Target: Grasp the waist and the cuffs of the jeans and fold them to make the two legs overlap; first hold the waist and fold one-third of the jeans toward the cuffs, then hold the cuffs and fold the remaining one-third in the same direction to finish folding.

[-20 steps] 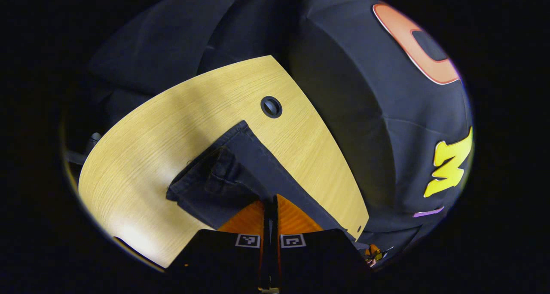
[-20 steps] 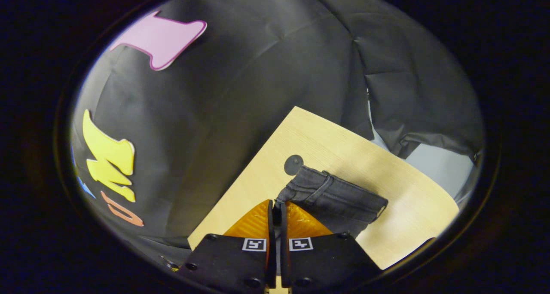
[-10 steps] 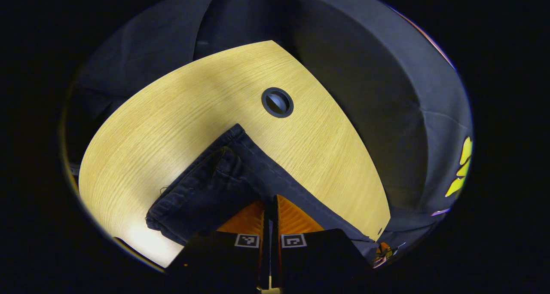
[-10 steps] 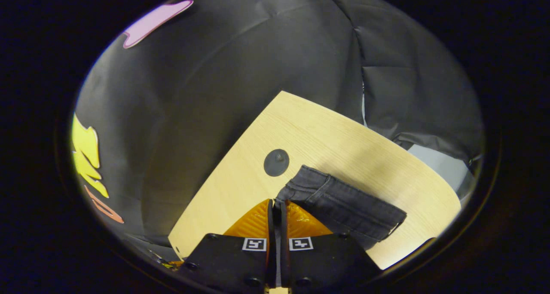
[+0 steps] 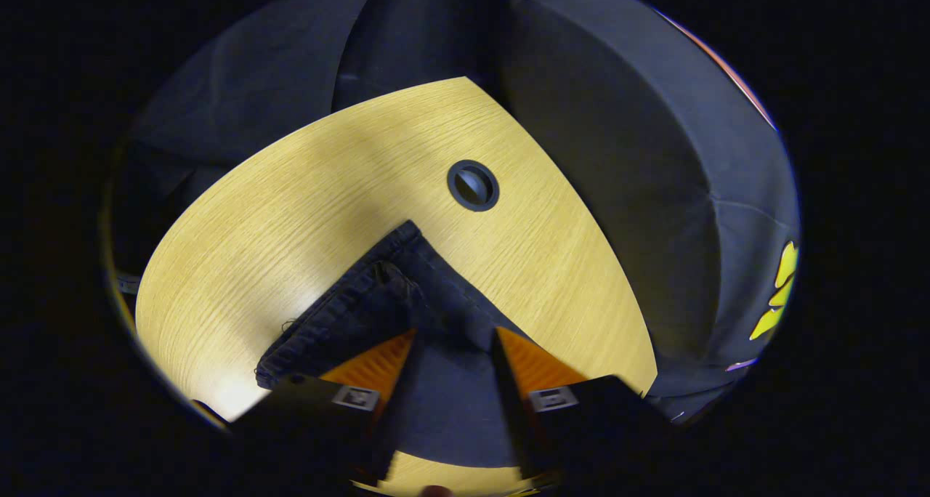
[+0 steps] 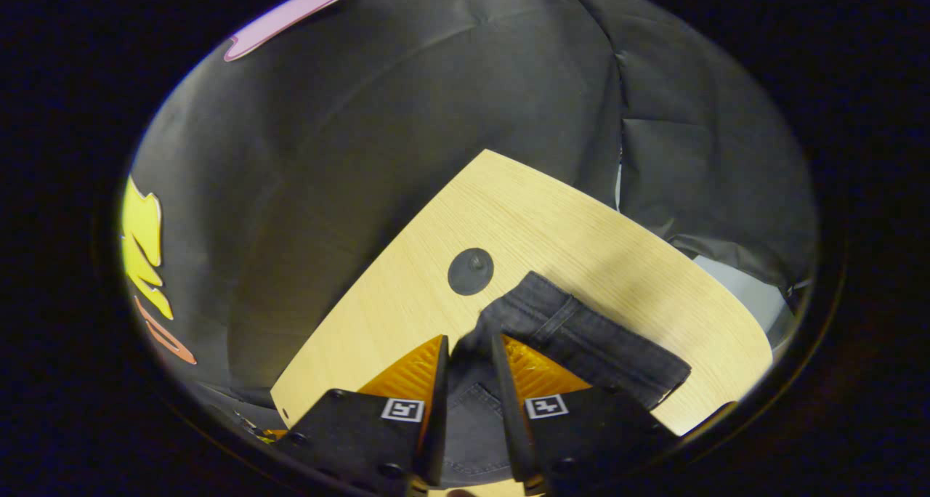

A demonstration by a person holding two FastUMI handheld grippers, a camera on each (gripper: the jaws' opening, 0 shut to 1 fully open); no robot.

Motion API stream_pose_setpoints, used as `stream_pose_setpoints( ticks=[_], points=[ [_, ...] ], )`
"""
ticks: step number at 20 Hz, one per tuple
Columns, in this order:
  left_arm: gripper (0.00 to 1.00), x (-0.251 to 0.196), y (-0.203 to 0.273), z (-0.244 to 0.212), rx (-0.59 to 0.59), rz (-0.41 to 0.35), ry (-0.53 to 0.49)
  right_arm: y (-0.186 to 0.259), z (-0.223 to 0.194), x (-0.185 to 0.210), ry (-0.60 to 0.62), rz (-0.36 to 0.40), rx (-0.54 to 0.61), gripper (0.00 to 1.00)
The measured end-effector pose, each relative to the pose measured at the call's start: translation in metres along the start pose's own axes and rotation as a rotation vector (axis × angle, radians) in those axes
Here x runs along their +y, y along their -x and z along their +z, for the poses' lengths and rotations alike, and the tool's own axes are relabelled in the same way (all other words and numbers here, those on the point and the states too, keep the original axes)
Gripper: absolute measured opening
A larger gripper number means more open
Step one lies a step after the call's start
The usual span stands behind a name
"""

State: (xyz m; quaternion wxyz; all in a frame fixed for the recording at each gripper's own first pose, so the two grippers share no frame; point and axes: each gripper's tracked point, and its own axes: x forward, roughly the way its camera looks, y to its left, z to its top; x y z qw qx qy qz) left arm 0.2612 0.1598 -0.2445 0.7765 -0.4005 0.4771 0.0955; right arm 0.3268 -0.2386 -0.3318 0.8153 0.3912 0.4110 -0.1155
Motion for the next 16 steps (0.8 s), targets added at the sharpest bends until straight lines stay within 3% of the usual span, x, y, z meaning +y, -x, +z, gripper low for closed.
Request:
stream_pose_setpoints(
  ticks=[2, 3, 5, 6, 8, 10, 11, 12, 13, 14, 15, 16],
  points=[
    [1.0, -0.014, 0.022, 0.003, -0.019, -0.002, -0.025, 0.003, 0.004, 0.003, 0.012, 0.013, -0.023, 0.41],
    [0.99, -0.022, 0.035, 0.002, -0.024, -0.007, -0.04, 0.007, 0.005, 0.004, 0.024, 0.017, -0.031, 0.48],
    [0.99, -0.047, 0.068, -0.002, -0.019, -0.038, -0.076, 0.022, 0.004, 0.009, 0.066, 0.029, -0.047, 0.83],
    [1.0, -0.052, 0.072, -0.008, -0.013, -0.044, -0.113, 0.032, 0.002, 0.013, 0.092, 0.037, -0.054, 0.75],
    [0.99, -0.066, 0.094, -0.019, -0.021, -0.069, -0.205, 0.06, -0.006, 0.027, 0.142, 0.076, -0.065, 0.88],
    [0.99, -0.094, 0.136, -0.027, -0.087, -0.098, -0.297, 0.093, -0.016, 0.038, 0.205, 0.116, -0.088, 0.84],
    [0.99, -0.106, 0.155, -0.035, -0.119, -0.117, -0.356, 0.111, -0.021, 0.043, 0.24, 0.132, -0.104, 0.76],
    [0.99, -0.115, 0.173, -0.042, -0.153, -0.124, -0.425, 0.131, -0.028, 0.045, 0.279, 0.142, -0.121, 0.84],
    [0.99, -0.122, 0.189, -0.047, -0.212, -0.121, -0.5, 0.151, -0.032, 0.048, 0.326, 0.155, -0.15, 0.75],
    [0.99, -0.132, 0.207, -0.053, -0.277, -0.118, -0.578, 0.168, -0.033, 0.052, 0.382, 0.165, -0.186, 0.85],
    [0.99, -0.141, 0.225, -0.058, -0.348, -0.118, -0.662, 0.185, -0.035, 0.054, 0.45, 0.168, -0.228, 0.83],
    [0.99, -0.154, 0.245, -0.066, -0.422, -0.14, -0.749, 0.2, -0.038, 0.054, 0.519, 0.159, -0.266, 0.92]
  ],
)
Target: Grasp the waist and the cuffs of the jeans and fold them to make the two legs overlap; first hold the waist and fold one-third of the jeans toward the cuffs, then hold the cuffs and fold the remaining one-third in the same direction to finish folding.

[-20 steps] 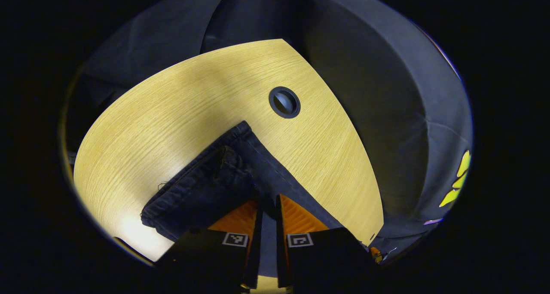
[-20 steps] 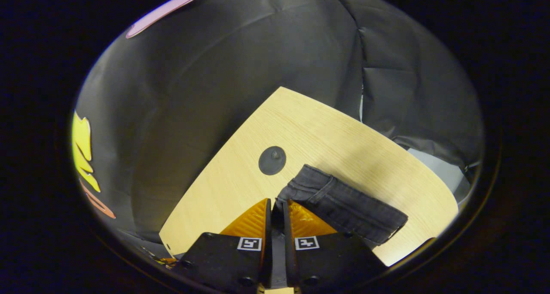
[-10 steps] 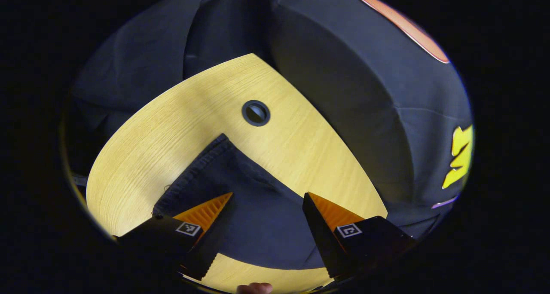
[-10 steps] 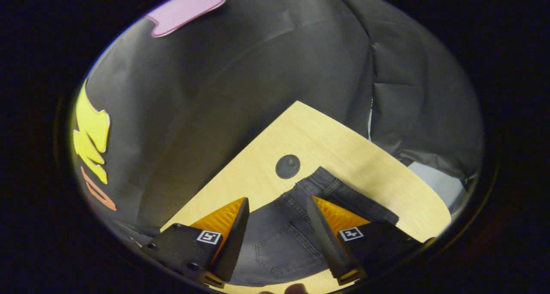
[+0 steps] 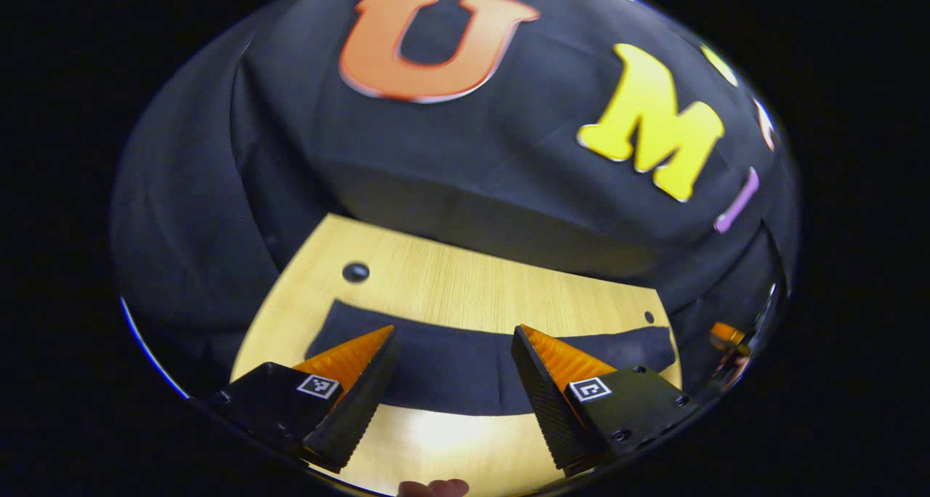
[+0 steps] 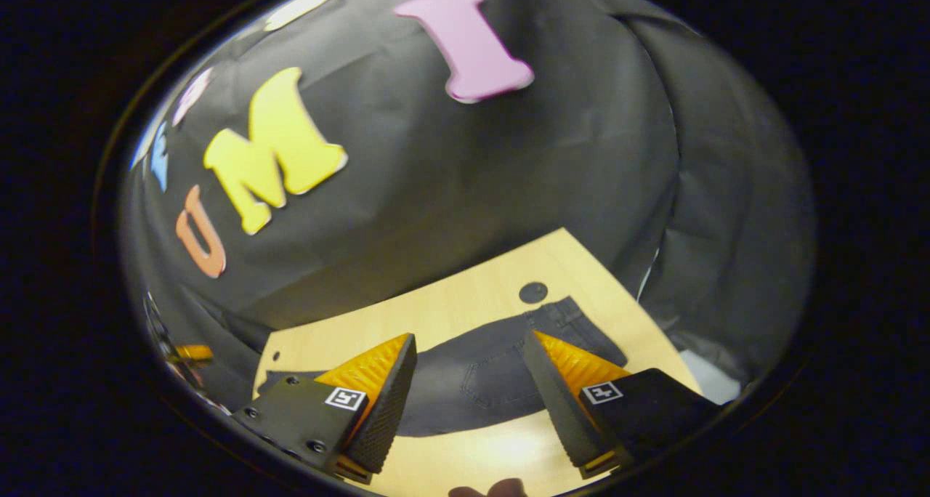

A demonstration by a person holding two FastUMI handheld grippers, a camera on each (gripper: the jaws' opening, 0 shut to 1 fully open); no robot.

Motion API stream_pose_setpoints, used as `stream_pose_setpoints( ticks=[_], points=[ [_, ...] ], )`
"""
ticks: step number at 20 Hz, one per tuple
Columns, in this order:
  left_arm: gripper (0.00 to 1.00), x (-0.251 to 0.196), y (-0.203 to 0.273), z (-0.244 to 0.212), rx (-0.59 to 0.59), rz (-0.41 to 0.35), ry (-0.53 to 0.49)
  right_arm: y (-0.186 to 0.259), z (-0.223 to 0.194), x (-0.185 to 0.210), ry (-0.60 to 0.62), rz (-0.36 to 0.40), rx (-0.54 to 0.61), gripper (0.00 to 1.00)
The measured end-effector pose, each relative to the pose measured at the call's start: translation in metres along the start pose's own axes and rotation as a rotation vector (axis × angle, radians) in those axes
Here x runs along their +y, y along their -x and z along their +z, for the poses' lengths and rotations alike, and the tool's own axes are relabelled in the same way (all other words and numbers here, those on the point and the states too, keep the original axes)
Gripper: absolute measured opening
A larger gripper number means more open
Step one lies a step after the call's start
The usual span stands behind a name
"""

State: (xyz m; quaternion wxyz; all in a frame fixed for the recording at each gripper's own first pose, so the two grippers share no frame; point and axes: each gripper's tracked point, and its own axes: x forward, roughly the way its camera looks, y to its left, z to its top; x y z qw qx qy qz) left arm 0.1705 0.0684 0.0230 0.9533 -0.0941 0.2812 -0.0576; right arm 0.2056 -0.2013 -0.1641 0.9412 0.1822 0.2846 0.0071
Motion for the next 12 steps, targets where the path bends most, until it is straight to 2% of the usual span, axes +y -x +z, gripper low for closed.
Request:
stream_pose_setpoints(
  ticks=[1, 2, 3, 6, 7, 8, 9, 11, 12],
  points=[
    [0.99, -0.008, 0.013, 0.009, -0.08, 0.016, -0.072, 0.017, 0.003, 0.002, 0.054, -0.006, -0.029, 0.92],
    [0.99, -0.01, 0.024, 0.018, -0.155, 0.036, -0.135, 0.034, 0.006, 0.01, 0.08, 0.003, -0.055, 0.84],
    [0.99, -0.017, 0.035, 0.022, -0.221, 0.047, -0.186, 0.05, 0.006, 0.017, 0.09, 0.013, -0.074, 0.92],
    [0.99, -0.028, 0.05, 0.013, -0.337, 0.081, -0.259, 0.101, -0.007, 0.028, 0.111, 0.019, -0.117, 0.92],
    [0.99, -0.029, 0.053, 0.012, -0.366, 0.109, -0.258, 0.117, -0.009, 0.029, 0.13, 0.015, -0.148, 0.92],
    [0.99, -0.032, 0.055, 0.01, -0.383, 0.112, -0.239, 0.13, -0.013, 0.03, 0.155, 0.0, -0.187, 1.0],
    [0.99, -0.036, 0.058, 0.007, -0.396, 0.111, -0.21, 0.147, -0.018, 0.029, 0.184, -0.026, -0.212, 0.94],
    [0.99, -0.046, 0.062, -0.001, -0.42, 0.136, -0.154, 0.166, -0.043, 0.029, 0.221, -0.049, -0.212, 0.94],
    [0.99, -0.047, 0.064, -0.004, -0.427, 0.156, -0.133, 0.172, -0.052, 0.03, 0.234, -0.06, -0.209, 0.99]
  ],
)
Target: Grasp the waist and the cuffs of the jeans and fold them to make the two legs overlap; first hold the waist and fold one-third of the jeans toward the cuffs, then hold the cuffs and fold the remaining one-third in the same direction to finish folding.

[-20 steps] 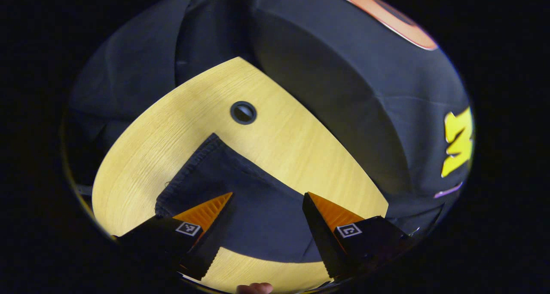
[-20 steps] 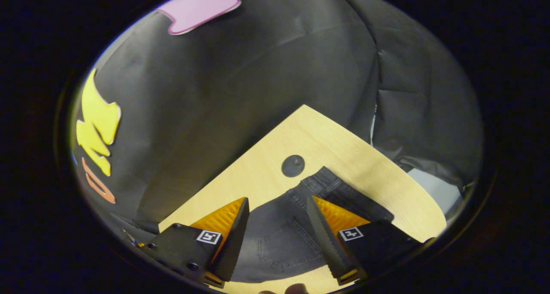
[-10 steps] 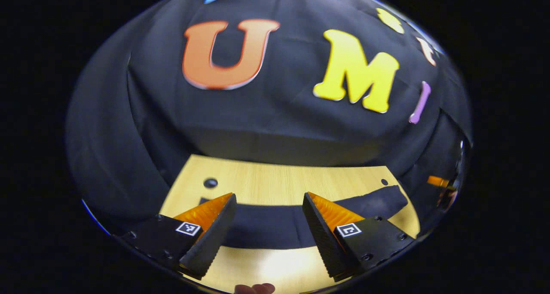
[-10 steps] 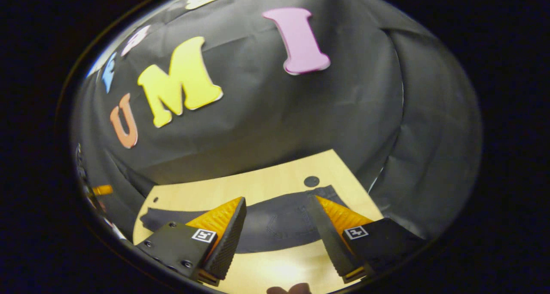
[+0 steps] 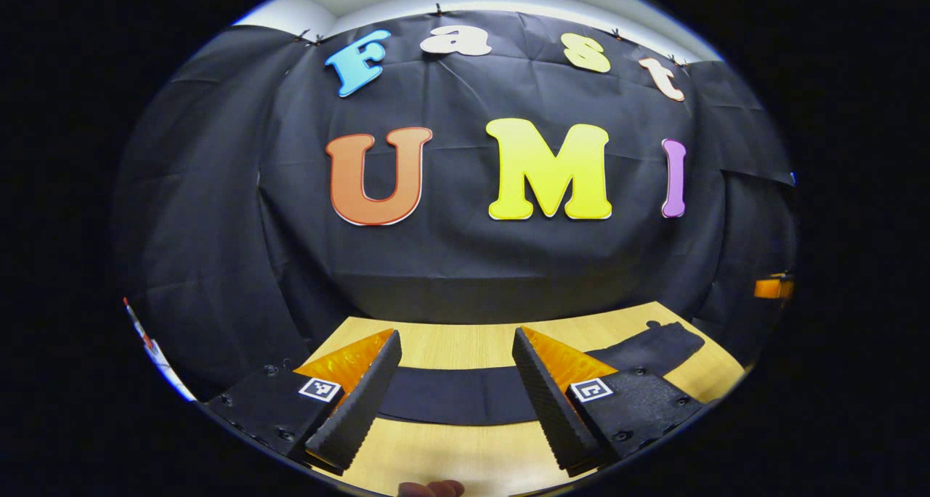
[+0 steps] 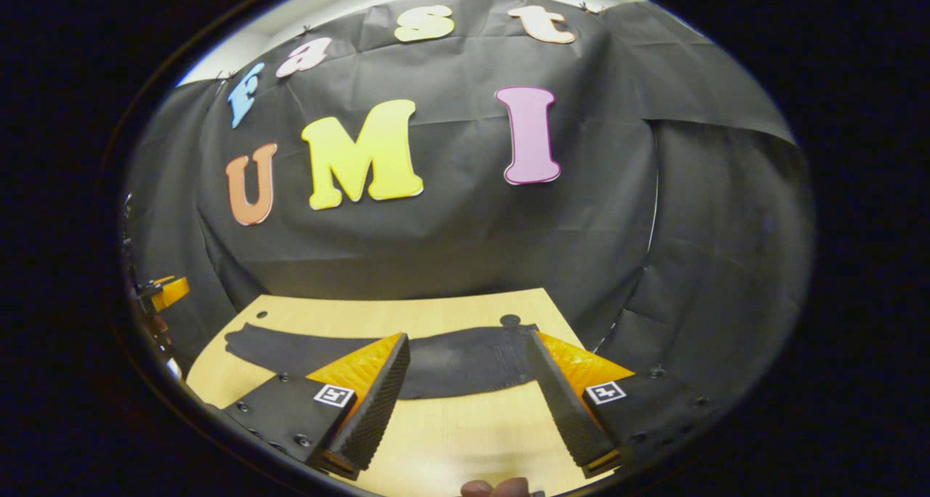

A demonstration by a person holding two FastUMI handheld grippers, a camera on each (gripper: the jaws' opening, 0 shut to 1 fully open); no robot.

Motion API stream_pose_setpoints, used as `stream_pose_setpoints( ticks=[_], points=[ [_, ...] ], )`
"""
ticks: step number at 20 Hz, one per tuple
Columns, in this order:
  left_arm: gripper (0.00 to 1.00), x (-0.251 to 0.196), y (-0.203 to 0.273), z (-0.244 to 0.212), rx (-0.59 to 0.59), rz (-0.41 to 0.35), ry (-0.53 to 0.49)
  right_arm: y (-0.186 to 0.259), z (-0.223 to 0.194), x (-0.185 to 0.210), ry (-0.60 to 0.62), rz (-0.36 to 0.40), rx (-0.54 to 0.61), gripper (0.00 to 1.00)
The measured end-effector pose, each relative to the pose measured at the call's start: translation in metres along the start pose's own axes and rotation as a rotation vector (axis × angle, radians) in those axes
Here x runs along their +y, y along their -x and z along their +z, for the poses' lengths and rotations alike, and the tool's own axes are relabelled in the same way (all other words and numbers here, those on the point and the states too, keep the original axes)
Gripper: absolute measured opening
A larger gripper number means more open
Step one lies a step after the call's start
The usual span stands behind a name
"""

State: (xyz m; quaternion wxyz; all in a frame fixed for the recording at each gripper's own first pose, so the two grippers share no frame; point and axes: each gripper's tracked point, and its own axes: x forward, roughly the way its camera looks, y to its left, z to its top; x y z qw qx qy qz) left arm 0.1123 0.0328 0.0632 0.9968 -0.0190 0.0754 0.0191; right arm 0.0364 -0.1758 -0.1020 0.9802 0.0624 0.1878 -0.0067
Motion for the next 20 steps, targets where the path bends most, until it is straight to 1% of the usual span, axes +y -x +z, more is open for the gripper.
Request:
stream_pose_setpoints(
  ticks=[1, 2, 3, 6, 7, 9, 10, 11, 12, 13, 15, 16, 17, 18, 19, 20],
  points=[
    [0.99, -0.001, 0.001, -0.002, 0.001, 0.01, 0.017, 0.004, -0.006, 0.001, 0.005, -0.001, 0.01, 0.99],
    [0.99, -0.005, 0.004, -0.002, -0.005, 0.01, 0.039, 0.006, -0.014, 0.003, -0.006, -0.002, 0.024, 0.95],
    [0.99, -0.008, 0.004, 0.0, -0.014, 0.006, 0.05, 0.005, -0.02, 0.003, -0.021, 0.003, 0.041, 1.0],
    [0.99, -0.008, 0.005, -0.005, 0.001, 0.013, 0.048, -0.003, -0.034, -0.003, -0.049, -0.003, 0.083, 0.99],
    [0.99, -0.01, 0.006, -0.005, 0.004, 0.012, 0.054, -0.008, -0.035, -0.007, -0.056, -0.009, 0.089, 0.95],
    [0.99, -0.012, 0.006, -0.006, 0.016, 0.016, 0.064, -0.021, -0.038, -0.018, -0.092, -0.02, 0.1, 0.95],
    [0.99, -0.012, 0.007, -0.006, 0.022, 0.021, 0.065, -0.028, -0.041, -0.025, -0.118, -0.026, 0.106, 0.99],
    [0.99, -0.012, 0.008, -0.005, 0.027, 0.026, 0.063, -0.038, -0.046, -0.033, -0.146, -0.038, 0.118, 0.99],
    [0.99, -0.011, 0.007, -0.005, 0.031, 0.029, 0.06, -0.049, -0.052, -0.042, -0.178, -0.05, 0.126, 0.95],
    [0.99, -0.012, 0.007, -0.005, 0.037, 0.027, 0.062, -0.064, -0.059, -0.052, -0.221, -0.066, 0.131, 0.99],
    [0.99, -0.015, 0.008, -0.006, 0.056, 0.032, 0.081, -0.095, -0.076, -0.068, -0.31, -0.1, 0.154, 0.99],
    [0.99, -0.015, 0.007, -0.008, 0.065, 0.038, 0.091, -0.11, -0.088, -0.078, -0.351, -0.12, 0.172, 0.95],
    [0.99, -0.016, 0.007, -0.01, 0.08, 0.047, 0.099, -0.125, -0.108, -0.091, -0.384, -0.144, 0.191, 0.99],
    [0.99, -0.015, 0.008, -0.012, 0.095, 0.057, 0.104, -0.143, -0.121, -0.104, -0.415, -0.168, 0.205, 0.95],
    [0.99, -0.016, 0.009, -0.015, 0.109, 0.064, 0.106, -0.162, -0.133, -0.116, -0.436, -0.188, 0.219, 0.95],
    [0.99, -0.016, 0.01, -0.016, 0.12, 0.068, 0.109, -0.178, -0.142, -0.126, -0.459, -0.211, 0.23, 1.0]
  ],
)
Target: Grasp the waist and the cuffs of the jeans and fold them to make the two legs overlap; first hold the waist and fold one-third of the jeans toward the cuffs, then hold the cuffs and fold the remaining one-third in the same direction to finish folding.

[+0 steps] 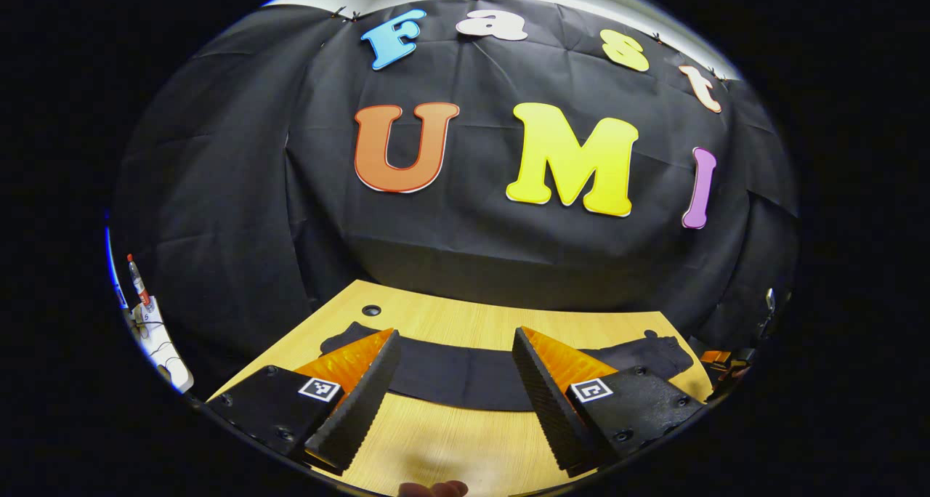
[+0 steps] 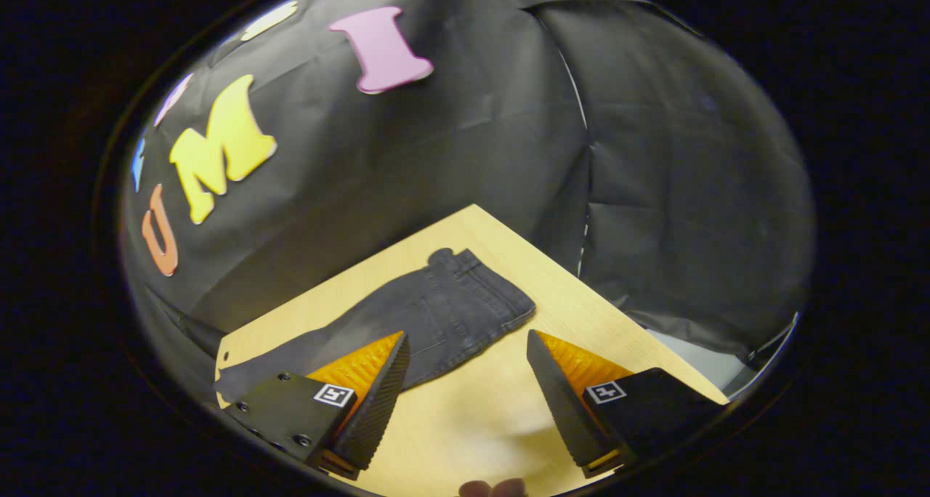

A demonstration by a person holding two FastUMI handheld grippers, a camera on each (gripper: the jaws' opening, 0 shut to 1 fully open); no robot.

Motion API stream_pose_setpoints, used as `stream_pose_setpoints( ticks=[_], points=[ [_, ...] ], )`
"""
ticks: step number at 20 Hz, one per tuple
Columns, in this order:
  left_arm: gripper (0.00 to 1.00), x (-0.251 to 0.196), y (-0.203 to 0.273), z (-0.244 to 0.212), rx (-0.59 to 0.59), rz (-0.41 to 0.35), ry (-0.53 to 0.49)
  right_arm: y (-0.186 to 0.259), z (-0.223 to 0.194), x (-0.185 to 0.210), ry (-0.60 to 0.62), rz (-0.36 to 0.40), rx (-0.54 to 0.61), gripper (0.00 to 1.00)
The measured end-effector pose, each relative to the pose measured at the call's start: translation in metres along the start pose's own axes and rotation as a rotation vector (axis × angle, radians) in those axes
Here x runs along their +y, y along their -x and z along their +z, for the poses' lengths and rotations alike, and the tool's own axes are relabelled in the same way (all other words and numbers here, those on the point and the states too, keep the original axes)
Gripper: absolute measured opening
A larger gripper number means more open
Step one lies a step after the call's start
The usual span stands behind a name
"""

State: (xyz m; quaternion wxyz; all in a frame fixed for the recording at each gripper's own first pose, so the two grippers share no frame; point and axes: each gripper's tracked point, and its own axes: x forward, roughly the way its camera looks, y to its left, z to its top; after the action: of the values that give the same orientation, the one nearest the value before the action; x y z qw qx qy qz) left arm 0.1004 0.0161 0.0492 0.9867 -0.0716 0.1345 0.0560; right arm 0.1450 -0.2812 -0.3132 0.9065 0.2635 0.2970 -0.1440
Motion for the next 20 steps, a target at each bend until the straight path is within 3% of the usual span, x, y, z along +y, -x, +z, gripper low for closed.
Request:
stream_pose_setpoints(
  ticks=[7, 8, 9, 10, 12, 15, 16, 20],
  points=[
    [0.99, -0.002, -0.003, -0.019, 0.088, 0.036, 0.007, -0.076, 0.006, -0.019, -0.025, -0.072, -0.002, 0.99],
    [0.99, 0.0, -0.006, -0.021, 0.097, 0.039, -0.006, -0.085, 0.005, -0.022, -0.011, -0.083, 0.003, 0.94],
    [0.99, 0.001, -0.007, -0.022, 0.101, 0.042, -0.015, -0.089, 0.004, -0.022, 0.001, -0.082, 0.003, 0.99],
    [0.99, 0.0, -0.008, -0.022, 0.104, 0.046, -0.022, -0.094, 0.004, -0.021, 0.011, -0.08, 0.005, 0.95],
    [0.99, 0.002, -0.009, -0.022, 0.105, 0.051, -0.025, -0.099, 0.003, -0.019, 0.031, -0.068, 0.002, 0.99],
    [0.99, 0.007, -0.007, -0.027, 0.128, 0.058, 0.001, -0.102, 0.0, -0.018, 0.078, -0.06, 0.021, 0.82],
    [0.99, 0.005, -0.013, -0.031, 0.137, 0.058, 0.012, -0.103, -0.004, -0.012, 0.066, -0.03, 0.051, 0.81],
    [0.99, 0.013, -0.017, -0.031, 0.134, 0.071, 0.044, -0.103, -0.003, -0.005, 0.05, -0.036, 0.085, 0.35]
  ],
)
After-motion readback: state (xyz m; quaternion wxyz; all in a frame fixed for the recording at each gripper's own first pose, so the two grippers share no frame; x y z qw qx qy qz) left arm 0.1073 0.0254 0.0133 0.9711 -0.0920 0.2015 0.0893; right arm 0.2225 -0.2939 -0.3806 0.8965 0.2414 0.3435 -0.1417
